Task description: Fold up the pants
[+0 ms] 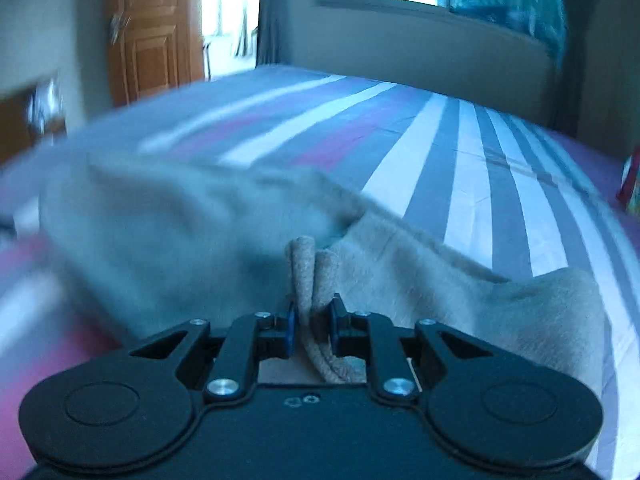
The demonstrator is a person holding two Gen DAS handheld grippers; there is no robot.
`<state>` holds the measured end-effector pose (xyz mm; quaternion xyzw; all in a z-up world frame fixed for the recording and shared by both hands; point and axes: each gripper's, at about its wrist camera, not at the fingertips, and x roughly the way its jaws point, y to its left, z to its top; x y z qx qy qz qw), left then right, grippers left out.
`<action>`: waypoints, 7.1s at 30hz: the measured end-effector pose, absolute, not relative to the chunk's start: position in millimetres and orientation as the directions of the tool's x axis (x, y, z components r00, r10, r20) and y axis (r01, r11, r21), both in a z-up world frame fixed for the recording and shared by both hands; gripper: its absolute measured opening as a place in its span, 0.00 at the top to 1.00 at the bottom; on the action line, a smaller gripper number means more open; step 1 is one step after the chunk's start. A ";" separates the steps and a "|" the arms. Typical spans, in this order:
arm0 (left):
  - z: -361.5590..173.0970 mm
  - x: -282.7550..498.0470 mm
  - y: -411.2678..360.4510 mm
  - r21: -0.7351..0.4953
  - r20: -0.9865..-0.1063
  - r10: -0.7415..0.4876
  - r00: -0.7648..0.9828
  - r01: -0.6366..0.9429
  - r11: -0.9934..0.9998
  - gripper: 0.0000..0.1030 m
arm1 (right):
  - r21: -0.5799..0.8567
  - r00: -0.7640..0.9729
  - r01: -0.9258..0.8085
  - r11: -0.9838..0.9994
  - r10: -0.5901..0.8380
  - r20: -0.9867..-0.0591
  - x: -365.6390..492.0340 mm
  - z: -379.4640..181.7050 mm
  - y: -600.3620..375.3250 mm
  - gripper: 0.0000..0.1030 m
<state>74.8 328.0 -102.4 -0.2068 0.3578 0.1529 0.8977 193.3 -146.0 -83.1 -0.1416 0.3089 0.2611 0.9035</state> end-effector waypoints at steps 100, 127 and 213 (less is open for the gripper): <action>-80.1 285.2 77.1 -0.477 -0.642 -0.319 0.697 -0.038 0.878 0.61 | 0.224 0.715 -0.142 0.964 0.256 -0.650 265.5 -94.0 -329.0 0.69; -65.3 166.1 105.9 -0.368 -0.643 -0.158 0.749 -0.122 0.922 0.61 | 0.181 0.799 -0.124 0.976 0.206 -0.565 137.0 -73.0 -344.0 0.59; -61.3 282.8 -96.7 -0.211 -0.634 -0.511 0.580 0.507 0.836 0.72 | 0.461 0.888 0.222 0.859 0.018 -0.460 90.6 -117.5 -524.6 0.45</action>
